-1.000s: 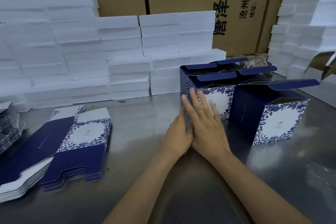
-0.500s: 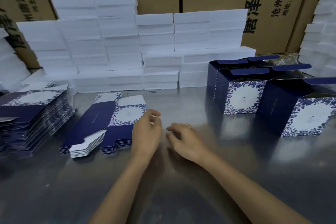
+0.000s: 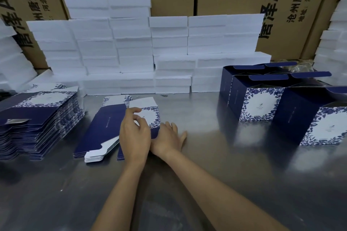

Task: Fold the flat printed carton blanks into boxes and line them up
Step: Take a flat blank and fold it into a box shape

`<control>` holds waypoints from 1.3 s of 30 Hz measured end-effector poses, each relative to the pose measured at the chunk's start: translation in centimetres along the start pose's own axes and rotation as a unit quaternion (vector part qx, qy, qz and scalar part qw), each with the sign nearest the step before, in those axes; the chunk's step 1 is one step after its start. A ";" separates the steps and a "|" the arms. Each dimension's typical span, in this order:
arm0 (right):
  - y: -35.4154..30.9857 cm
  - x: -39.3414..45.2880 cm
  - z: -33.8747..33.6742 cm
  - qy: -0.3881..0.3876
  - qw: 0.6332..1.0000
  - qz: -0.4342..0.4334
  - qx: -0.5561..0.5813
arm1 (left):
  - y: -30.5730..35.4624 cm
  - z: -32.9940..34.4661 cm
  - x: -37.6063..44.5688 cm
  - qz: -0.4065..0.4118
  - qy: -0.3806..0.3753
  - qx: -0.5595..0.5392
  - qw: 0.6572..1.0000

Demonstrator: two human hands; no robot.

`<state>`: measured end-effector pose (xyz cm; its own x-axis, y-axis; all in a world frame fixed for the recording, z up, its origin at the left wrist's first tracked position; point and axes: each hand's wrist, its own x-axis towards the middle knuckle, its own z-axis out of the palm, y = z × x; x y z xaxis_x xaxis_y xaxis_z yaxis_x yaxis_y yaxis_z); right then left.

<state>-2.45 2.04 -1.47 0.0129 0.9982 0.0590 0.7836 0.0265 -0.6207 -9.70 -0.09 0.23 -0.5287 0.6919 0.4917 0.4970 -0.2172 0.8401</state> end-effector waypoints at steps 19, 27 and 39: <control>9.4 -3.5 -12.0 0.126 0.734 0.035 0.667 | 2.4 -0.2 -0.4 -0.219 -0.177 -0.260 0.924; 11.1 -4.2 -11.3 -0.023 0.701 0.082 0.708 | 2.5 0.9 -1.8 -0.204 -0.231 -0.360 0.881; 12.0 -4.0 -12.8 -0.086 0.682 0.083 0.721 | 3.1 0.7 -2.9 0.255 -0.291 0.123 0.914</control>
<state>14.86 -2.36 0.86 -0.1433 0.9822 -0.1217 -0.6478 -0.1860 -0.7388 -6.15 -2.35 1.26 0.2348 0.8093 0.5385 0.7546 -0.5009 0.4239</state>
